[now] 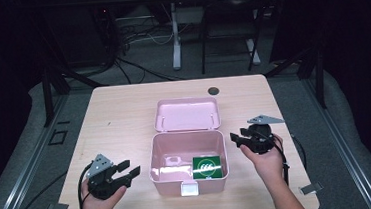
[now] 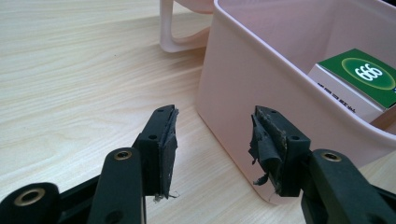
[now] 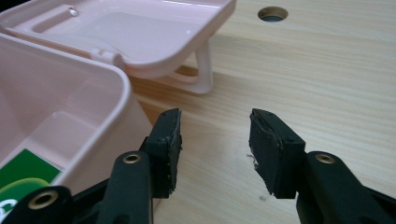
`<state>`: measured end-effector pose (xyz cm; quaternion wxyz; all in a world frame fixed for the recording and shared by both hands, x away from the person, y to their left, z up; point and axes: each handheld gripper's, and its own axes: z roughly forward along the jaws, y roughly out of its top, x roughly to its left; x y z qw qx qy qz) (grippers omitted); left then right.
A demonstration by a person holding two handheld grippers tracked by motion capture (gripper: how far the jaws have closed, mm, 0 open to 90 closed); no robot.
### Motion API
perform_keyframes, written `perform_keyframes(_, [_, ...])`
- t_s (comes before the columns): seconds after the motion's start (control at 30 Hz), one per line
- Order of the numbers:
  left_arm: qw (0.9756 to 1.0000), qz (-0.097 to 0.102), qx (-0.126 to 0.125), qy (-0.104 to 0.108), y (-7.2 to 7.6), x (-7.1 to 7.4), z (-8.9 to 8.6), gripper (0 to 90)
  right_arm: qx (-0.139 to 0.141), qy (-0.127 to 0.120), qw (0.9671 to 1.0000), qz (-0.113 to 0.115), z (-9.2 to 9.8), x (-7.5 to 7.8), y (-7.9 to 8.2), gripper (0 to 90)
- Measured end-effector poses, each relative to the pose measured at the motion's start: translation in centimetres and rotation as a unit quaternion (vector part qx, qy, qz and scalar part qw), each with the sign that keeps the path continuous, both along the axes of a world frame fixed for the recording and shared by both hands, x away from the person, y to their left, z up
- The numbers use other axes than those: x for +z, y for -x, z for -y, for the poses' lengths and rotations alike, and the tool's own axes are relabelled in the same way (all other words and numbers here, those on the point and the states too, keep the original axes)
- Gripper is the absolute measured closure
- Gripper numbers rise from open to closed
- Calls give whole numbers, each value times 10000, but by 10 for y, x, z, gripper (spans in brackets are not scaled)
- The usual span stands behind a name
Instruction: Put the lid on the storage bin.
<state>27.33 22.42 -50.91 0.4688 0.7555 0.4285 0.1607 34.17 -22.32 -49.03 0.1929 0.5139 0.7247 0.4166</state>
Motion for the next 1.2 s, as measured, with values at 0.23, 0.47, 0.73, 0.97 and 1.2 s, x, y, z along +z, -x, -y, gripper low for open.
perform_keyframes(0.23, [10000, -12, 17, -3, -1, 1, -2, 500, 127, -115, 9998, -109, -1, 18, -6, 520])
perform_keyframes(0.47, [10000, 11, -27, 37, 3, 2, -1, 503, 215, 72, 9995, -211, -3, 40, -16, 520])
perform_keyframes(0.73, [9999, 2, -119, 41, 5, 2, 4, 506, 229, 252, 9987, -388, -10, 52, -32, 520])
perform_keyframes(0.97, [9998, 13, -167, 51, 6, 3, 7, 520, 184, 370, 9979, -491, -16, 59, -48, 520])
perform_keyframes(1.2, [9996, 82, -276, 65, 9, 9, 12, 532, 114, 505, 9966, -635, -25, 66, -68, 528])
